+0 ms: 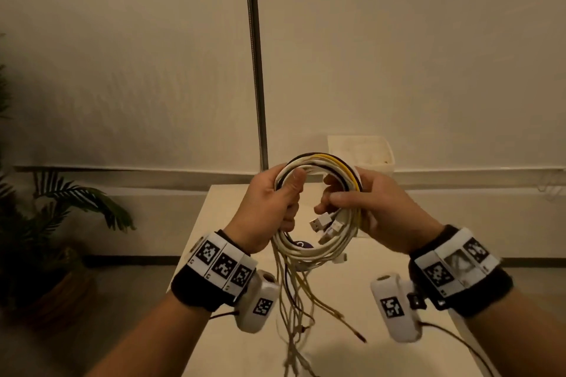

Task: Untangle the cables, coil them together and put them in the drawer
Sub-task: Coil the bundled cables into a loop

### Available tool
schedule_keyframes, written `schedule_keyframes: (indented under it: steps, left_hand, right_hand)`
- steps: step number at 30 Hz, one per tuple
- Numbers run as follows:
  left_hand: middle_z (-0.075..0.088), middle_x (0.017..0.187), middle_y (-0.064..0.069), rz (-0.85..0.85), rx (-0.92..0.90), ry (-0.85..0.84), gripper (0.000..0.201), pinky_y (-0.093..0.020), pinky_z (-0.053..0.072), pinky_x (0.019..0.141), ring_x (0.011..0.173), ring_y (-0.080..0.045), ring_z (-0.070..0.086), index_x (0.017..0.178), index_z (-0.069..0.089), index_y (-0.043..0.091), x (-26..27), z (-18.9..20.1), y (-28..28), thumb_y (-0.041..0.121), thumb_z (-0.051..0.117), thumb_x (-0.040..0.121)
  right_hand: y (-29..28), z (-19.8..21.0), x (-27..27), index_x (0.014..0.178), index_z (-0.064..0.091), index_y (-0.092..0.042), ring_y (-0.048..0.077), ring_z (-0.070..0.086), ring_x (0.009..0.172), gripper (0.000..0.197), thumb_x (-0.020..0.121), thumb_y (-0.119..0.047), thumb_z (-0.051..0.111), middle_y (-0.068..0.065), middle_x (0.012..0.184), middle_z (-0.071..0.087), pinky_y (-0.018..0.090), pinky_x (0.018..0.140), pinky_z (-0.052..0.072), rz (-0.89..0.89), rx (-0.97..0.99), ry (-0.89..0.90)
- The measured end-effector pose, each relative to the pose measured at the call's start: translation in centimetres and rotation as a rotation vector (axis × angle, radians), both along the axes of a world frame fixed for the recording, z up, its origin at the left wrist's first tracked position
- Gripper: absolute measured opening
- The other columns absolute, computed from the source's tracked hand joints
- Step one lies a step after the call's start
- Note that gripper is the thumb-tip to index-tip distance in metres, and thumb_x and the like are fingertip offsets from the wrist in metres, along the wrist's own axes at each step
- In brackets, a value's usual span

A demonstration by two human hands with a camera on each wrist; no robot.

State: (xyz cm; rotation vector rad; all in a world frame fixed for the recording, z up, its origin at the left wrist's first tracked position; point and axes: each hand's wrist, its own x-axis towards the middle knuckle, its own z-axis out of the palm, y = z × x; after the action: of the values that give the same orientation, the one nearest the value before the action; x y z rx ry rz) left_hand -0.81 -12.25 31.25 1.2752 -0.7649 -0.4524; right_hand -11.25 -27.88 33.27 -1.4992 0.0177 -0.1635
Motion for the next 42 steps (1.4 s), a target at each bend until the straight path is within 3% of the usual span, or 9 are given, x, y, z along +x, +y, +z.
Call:
schedule_keyframes:
  steps: [7,13,16,19,21,24,28,38,42]
  left_hand:
    - [0.030,0.058,0.001,-0.025,0.061,-0.157,0.047,-0.019,0.025,0.040,0.044,-0.011,0.025,0.101,0.048,-0.009,0.2,1.4,0.3,0.036,0.054,0.090]
    - [0.031,0.059,0.000,-0.067,0.084,-0.165,0.051,-0.017,0.026,0.040,0.044,-0.010,0.026,0.109,0.050,-0.010,0.2,1.7,0.5,0.037,0.055,0.089]
    - [0.036,0.056,0.005,-0.100,0.172,-0.233,0.049,-0.019,0.029,0.039,0.043,-0.008,0.031,0.113,0.056,-0.004,0.4,2.4,0.5,0.037,0.055,0.087]
    - [0.042,0.057,0.003,-0.058,0.149,-0.232,0.046,-0.022,0.034,0.041,0.045,-0.011,0.036,0.109,0.061,-0.003,0.6,3.0,0.1,0.036,0.060,0.085]
    - [0.053,0.065,-0.004,-0.003,0.086,-0.227,0.038,-0.027,0.046,0.048,0.051,-0.016,0.050,0.105,0.064,0.000,0.8,2.7,0.3,0.029,0.067,0.081]
    - [0.063,0.078,-0.009,0.038,0.070,-0.129,0.027,-0.029,0.054,0.063,0.067,-0.022,0.064,0.098,0.063,0.004,0.9,0.6,1.1,0.017,0.077,0.078]
    - [0.056,0.064,-0.007,0.258,0.018,-0.078,0.004,-0.029,0.048,0.052,0.055,-0.024,0.058,0.089,0.061,0.004,0.3,-1.5,0.5,0.004,0.065,0.088]
    - [0.050,0.062,0.001,0.246,-0.184,0.025,0.045,-0.036,0.048,0.056,0.050,-0.017,0.051,0.105,0.055,-0.006,-0.5,-1.4,-0.3,0.033,0.062,0.084]
    - [0.062,0.070,-0.003,0.264,-0.200,0.105,0.053,-0.034,0.051,0.063,0.064,-0.019,0.058,0.099,0.065,0.004,-0.4,-1.8,-0.8,0.051,0.068,0.075]
  right_hand:
    - [-1.3,2.5,0.3,0.101,0.064,0.002,0.038,0.069,0.084,0.020,0.081,-0.002,0.067,0.026,0.089,0.068,0.046,0.081,0.056,-0.036,-0.197,0.086]
    - [-2.1,4.6,0.1,0.124,0.058,-0.030,0.010,0.064,0.108,0.068,0.064,-0.059,0.071,-0.007,0.116,0.068,0.037,0.097,0.048,-0.011,-0.649,0.094]
    - [-1.2,6.0,1.0,0.114,0.063,-0.022,0.014,0.071,0.090,0.043,0.075,-0.034,0.075,-0.003,0.097,0.074,0.034,0.084,0.055,0.046,-0.785,0.133]
    - [0.8,4.9,2.0,0.091,0.067,-0.009,0.023,0.057,0.045,0.009,0.082,-0.008,0.067,0.004,0.055,0.059,0.031,0.049,0.050,-0.061,-0.649,0.074]
    - [1.1,4.4,2.2,0.081,0.063,-0.006,0.016,0.039,0.036,0.008,0.082,0.001,0.062,-0.003,0.044,0.045,0.026,0.041,0.037,-0.169,-0.474,0.008]
    - [0.6,4.5,2.4,0.074,0.060,-0.006,0.015,0.030,0.036,0.018,0.079,0.011,0.055,-0.005,0.041,0.038,0.022,0.040,0.030,-0.286,-0.286,-0.069]
    - [0.8,4.3,2.9,0.073,0.061,-0.009,0.015,0.032,0.036,0.021,0.079,0.011,0.055,-0.003,0.045,0.039,0.021,0.040,0.032,-0.299,-0.291,-0.074]
    - [0.7,4.3,3.5,0.079,0.062,-0.001,0.014,0.031,0.037,0.016,0.080,0.012,0.054,0.001,0.047,0.039,0.022,0.040,0.032,-0.312,-0.274,-0.080]
    - [0.3,4.3,3.9,0.082,0.061,0.002,0.015,0.030,0.037,0.014,0.079,0.013,0.053,0.000,0.046,0.040,0.021,0.039,0.031,-0.331,-0.205,-0.090]
